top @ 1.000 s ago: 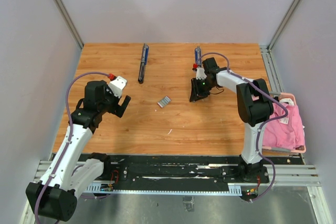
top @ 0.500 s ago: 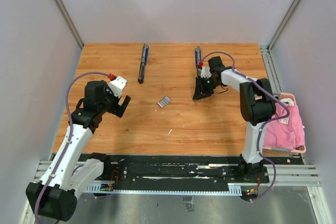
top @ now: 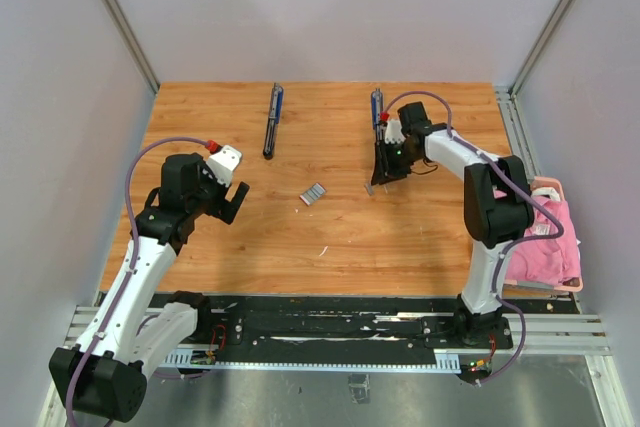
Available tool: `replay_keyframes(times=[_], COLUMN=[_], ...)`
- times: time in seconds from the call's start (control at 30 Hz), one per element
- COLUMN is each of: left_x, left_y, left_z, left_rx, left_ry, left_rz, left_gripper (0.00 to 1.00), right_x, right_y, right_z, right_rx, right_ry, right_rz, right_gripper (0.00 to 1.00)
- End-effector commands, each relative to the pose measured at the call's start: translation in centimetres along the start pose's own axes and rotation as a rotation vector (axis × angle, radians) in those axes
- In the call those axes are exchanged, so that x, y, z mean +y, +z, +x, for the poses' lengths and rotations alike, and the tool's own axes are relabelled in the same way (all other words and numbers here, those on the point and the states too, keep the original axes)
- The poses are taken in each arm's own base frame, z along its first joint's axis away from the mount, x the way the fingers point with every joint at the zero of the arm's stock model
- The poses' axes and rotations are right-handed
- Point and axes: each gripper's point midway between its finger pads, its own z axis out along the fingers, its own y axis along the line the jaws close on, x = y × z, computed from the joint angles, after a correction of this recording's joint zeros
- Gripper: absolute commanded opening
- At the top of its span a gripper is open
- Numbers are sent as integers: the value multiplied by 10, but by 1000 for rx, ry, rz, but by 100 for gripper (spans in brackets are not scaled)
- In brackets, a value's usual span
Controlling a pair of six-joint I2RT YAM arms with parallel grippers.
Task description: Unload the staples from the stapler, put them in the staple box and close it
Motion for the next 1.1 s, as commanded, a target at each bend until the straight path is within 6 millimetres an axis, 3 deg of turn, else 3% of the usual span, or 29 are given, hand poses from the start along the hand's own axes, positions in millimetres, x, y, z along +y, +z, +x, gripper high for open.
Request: replay_keyframes(times=[0.0, 0.5, 1.07], left_x=[1, 1, 1], left_y=[-1, -3, -3], left_z=[-5, -7, -6], left_rx=[-30, -39, -37], left_ry=[4, 3, 5], left_rz=[-2, -6, -3], left_gripper=[98, 98, 98], right_x=[12, 11, 7], right_y=[-11, 5, 22], right_z=[6, 23, 28], right_rx=[2, 69, 106], right_ry=[-118, -323, -313], right_rz=[91, 348, 346], right_gripper=[32, 38, 35])
